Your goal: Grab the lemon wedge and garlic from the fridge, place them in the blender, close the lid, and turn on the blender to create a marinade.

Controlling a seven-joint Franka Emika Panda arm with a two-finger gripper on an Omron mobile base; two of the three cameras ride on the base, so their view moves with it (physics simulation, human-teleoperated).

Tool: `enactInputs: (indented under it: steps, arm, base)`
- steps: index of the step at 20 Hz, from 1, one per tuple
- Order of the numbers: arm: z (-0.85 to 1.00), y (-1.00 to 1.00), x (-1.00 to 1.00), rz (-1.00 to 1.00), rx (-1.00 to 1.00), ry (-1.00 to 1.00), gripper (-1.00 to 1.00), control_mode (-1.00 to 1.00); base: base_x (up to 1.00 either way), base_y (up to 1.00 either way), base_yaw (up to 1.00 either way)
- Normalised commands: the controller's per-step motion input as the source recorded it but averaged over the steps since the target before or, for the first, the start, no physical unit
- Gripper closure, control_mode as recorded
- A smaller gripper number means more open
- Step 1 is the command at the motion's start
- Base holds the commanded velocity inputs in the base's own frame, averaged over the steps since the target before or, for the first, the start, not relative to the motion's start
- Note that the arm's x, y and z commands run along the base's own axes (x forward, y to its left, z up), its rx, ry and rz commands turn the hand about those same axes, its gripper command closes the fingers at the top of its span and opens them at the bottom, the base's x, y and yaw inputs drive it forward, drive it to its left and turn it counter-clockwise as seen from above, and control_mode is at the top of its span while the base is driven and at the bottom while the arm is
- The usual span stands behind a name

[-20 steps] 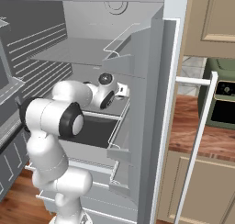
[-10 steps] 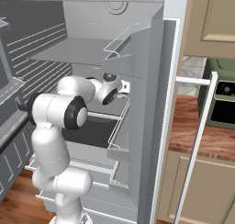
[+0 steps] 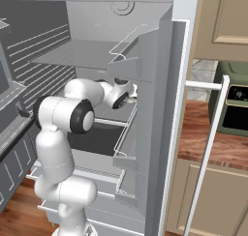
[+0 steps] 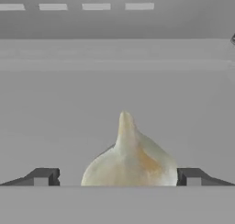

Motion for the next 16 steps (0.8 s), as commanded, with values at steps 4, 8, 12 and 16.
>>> enactInputs:
  steps: [4, 8, 12, 16]
  arm:
    - [-0.3, 0.0, 0.0, -0.05, 0.0, 0.04, -1.0, -1.0]
    - [-0.21, 0.0, 0.0, -0.05, 0.0, 0.05, -1.0, -1.0]
    - [-0.14, -0.1, 0.08, -0.03, 0.0, 0.03, 1.0, -1.0]
    - [-0.16, -0.1, 0.09, -0.02, 0.0, 0.0, 1.0, -1.0]
  base:
    - [0.0, 0.0, 0.0]
    - [0.0, 0.0, 0.0]
    - [0.0, 0.0, 0.0]
    - [0.0, 0.0, 0.0]
